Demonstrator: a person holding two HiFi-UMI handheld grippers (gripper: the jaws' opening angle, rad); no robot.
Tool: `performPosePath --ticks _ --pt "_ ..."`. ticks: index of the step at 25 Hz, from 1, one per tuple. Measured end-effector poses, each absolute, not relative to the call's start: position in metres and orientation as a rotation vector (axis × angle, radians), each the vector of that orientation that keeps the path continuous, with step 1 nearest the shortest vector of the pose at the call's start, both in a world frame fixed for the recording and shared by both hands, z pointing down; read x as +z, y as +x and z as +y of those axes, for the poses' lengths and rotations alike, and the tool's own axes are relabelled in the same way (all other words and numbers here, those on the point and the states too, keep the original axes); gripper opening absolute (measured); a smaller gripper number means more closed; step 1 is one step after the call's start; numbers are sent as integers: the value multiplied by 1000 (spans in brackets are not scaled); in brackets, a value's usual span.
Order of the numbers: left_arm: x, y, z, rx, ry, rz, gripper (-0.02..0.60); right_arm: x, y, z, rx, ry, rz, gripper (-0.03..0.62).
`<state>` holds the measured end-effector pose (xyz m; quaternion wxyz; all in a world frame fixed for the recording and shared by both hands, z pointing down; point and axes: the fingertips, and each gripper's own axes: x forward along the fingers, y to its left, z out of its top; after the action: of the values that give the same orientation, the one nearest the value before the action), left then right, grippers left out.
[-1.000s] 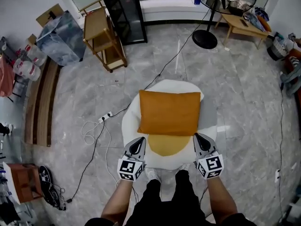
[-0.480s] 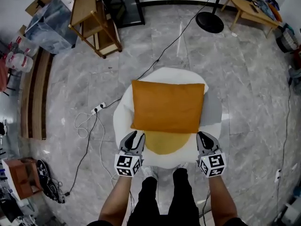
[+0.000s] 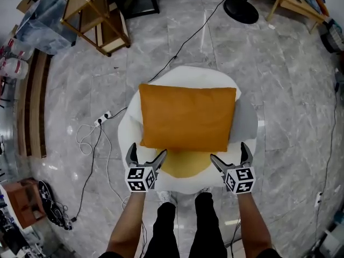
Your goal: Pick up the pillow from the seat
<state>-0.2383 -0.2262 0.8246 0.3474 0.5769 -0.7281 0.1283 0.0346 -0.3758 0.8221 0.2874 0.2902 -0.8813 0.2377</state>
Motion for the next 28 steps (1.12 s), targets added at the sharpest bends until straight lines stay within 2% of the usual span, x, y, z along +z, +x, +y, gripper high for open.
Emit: performPosePath --ticks 1,2,13,18,24,28 --pt "838 -242 -226 328 1475 -1873 595 836 37 -379 662 778 -2332 589" --pt "852 -244 -226 329 1461 -1853 597 850 40 -382 690 778 -2311 589" --pt "967 -279 -243 397 1414 -1702 595 986 48 -419 829 651 -2176 589" --pt "1004 -306 -255 414 1419 -1637 595 1026 39 -442 927 620 -2158 590" --pt "1046 -315 -268 334 1404 -1522 595 1069 31 -459 1170 593 -2094 590" --pt "1066 -312 -278 304 1438 -1459 595 1093 19 -457 1210 543 -2066 589"
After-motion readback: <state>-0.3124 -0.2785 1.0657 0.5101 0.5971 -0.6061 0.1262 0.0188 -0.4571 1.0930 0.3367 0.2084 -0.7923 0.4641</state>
